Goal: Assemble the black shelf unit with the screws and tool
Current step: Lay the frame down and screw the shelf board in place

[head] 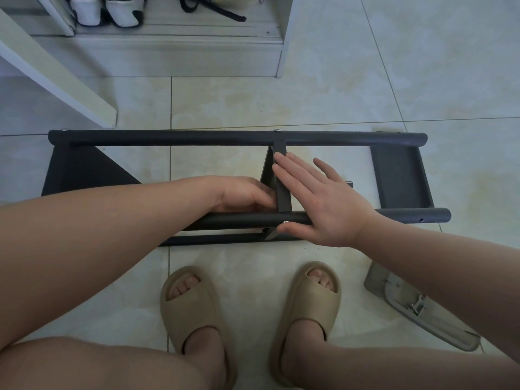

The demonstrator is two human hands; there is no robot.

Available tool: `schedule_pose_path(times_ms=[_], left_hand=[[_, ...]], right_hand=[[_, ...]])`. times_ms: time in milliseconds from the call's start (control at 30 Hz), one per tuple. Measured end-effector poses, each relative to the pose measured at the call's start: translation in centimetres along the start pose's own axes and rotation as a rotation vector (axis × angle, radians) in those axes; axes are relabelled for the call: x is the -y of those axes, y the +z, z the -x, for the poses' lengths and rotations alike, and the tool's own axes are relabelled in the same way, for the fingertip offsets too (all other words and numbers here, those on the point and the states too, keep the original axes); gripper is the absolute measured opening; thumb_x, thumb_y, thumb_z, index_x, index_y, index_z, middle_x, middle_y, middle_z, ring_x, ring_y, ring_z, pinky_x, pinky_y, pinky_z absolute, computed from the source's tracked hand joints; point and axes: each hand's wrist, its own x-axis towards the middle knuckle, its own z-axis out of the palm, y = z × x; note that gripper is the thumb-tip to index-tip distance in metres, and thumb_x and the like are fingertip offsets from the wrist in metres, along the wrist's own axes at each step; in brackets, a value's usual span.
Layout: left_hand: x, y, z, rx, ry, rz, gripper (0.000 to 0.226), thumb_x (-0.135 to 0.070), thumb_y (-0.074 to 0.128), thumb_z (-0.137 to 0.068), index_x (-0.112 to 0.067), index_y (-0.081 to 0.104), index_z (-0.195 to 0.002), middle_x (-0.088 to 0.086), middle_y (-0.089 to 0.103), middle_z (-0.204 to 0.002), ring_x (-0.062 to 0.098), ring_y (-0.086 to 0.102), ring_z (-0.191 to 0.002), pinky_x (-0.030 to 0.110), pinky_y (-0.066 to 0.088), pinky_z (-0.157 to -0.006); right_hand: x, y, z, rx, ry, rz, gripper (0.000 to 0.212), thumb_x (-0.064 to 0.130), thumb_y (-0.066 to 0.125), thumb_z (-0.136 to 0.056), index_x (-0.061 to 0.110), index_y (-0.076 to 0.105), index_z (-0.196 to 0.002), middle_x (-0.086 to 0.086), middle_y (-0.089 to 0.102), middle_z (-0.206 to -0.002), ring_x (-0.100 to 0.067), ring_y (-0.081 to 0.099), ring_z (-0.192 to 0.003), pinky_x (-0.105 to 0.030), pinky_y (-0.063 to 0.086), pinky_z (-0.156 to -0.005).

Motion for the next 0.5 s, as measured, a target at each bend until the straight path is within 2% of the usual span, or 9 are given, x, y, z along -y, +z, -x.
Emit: schedule_pose_path(times_ms=[200,300,433,500], left_hand=[[-0.26,0.03,0.14,0.088,-0.003,0.107,0.023,0.010,0.045,-0.092,-0.002,0.064,-0.097,0.015,0.066,-0.092,0.024,0.065,-0.085,0.033,0.051,-0.086],[-0.40,-0.06,0.26,0.132,-0.067,0.128,0.021,0.000,0.043,-0.096,-0.003,0.062,-0.103,0.016,0.061,-0.095,0.029,0.058,-0.091,0.043,0.045,-0.094],[-0.42,0.09,0.48,0.097,-0.079,0.049,0.019,-0.006,0.049,-0.098,-0.006,0.067,-0.094,0.010,0.066,-0.081,0.022,0.063,-0.075,0.033,0.054,-0.074],[-0.23,0.11,0.37,0.043,-0.059,0.032,0.017,-0.001,0.051,-0.096,0.004,0.066,-0.104,0.020,0.066,-0.090,0.027,0.063,-0.078,0.035,0.053,-0.076]], right_hand=[[0.02,0.03,-0.06,0.001,-0.001,-0.003,0.096,0.074,0.031,-0.092,0.009,0.018,-0.161,-0.003,0.006,-0.170,-0.019,0.004,-0.157,-0.054,0.017,-0.124],[-0.07,0.03,-0.05,-0.003,0.001,0.003,0.095,0.074,0.030,-0.092,0.009,0.018,-0.161,-0.003,0.006,-0.170,-0.019,0.005,-0.157,-0.053,0.017,-0.124],[-0.02,0.15,-0.02,0.000,-0.001,0.002,0.096,0.074,0.031,-0.092,0.009,0.017,-0.161,-0.003,0.006,-0.170,-0.019,0.004,-0.157,-0.053,0.017,-0.124],[-0.02,0.17,-0.02,0.002,0.000,0.001,0.096,0.074,0.031,-0.092,0.009,0.017,-0.161,-0.003,0.005,-0.170,-0.019,0.004,-0.157,-0.053,0.017,-0.124]])
